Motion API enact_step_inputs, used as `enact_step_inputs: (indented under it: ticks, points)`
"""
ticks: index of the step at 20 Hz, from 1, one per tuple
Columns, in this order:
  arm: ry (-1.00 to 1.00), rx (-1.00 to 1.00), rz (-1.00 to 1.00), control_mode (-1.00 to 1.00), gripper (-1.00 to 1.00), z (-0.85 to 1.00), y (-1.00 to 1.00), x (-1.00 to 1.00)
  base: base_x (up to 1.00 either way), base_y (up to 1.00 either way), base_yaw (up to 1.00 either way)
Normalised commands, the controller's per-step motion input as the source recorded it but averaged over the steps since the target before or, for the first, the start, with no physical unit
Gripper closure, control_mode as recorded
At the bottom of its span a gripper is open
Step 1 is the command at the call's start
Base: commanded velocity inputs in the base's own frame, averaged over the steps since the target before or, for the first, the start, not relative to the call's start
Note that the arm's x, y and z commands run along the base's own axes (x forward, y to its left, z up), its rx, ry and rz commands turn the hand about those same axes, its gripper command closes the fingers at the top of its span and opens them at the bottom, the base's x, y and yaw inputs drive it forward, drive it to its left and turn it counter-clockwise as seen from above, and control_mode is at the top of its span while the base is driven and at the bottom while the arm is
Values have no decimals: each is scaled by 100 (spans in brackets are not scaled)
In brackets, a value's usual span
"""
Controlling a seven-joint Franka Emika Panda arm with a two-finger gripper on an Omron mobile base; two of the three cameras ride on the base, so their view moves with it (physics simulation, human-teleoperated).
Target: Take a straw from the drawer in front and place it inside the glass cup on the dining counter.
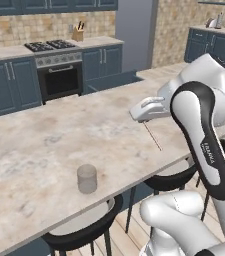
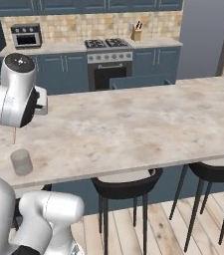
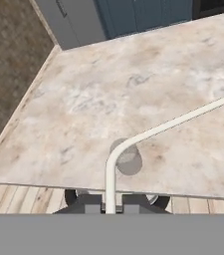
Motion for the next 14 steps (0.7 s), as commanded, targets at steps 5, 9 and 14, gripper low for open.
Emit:
enact_step_inputs:
  ticks: [5, 9, 14]
  points:
    - [0, 15, 61, -100, 100, -13, 0, 22, 0, 0, 0]
    - [0, 19, 73, -100, 100, -24, 6, 4, 0, 0, 0]
    - [0, 18, 57, -100, 100, -16, 56, 11, 0, 0, 0]
